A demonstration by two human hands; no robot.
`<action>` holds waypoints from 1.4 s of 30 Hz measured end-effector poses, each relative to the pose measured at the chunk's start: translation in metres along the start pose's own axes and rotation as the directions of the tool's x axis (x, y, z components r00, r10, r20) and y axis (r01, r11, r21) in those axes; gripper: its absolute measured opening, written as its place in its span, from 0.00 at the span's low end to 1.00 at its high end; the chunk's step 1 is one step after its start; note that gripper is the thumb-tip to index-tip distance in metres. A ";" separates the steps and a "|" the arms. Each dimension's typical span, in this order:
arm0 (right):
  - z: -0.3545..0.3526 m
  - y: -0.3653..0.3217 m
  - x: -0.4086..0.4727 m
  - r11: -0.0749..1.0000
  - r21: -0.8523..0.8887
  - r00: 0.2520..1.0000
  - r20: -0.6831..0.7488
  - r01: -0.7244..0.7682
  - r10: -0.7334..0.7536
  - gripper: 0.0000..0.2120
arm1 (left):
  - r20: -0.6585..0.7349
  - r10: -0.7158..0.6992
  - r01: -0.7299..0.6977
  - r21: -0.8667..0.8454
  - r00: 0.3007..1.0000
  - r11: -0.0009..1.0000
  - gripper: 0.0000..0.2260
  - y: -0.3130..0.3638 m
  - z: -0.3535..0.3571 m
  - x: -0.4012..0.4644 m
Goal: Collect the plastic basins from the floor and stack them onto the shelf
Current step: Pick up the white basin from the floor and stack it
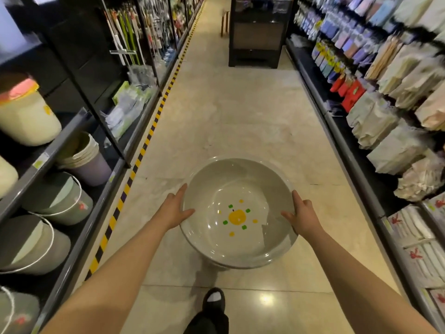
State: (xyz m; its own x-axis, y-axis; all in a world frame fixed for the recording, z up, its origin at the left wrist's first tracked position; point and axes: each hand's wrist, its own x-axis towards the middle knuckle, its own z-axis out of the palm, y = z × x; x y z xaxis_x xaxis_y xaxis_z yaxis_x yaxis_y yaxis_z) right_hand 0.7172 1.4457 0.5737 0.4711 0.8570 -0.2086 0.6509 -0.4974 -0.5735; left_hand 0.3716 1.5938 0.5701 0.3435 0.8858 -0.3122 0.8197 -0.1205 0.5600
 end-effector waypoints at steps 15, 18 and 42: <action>-0.001 -0.068 0.276 0.963 -0.078 0.937 0.263 0.256 -0.228 0.36 | -0.170 -0.271 0.244 -0.161 0.948 0.956 0.39 0.012 -0.020 0.147; -0.004 -0.080 0.338 0.938 -0.054 0.889 0.341 0.342 -0.305 0.37 | -0.226 -0.407 0.355 -0.239 0.885 0.904 0.39 0.028 -0.002 0.166; 0.203 -0.010 0.463 0.642 0.003 0.364 0.822 0.767 -0.437 0.38 | -0.153 -0.915 0.663 -0.647 0.373 0.378 0.38 0.013 0.301 0.145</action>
State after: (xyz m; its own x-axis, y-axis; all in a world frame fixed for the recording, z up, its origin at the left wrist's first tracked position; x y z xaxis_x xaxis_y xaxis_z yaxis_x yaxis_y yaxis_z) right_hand 0.8077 1.8752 0.3217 -0.6031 0.6397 -0.4766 0.7776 0.3380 -0.5302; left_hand 0.5700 1.5860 0.3006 -0.6922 0.5087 -0.5119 0.2404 0.8314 0.5010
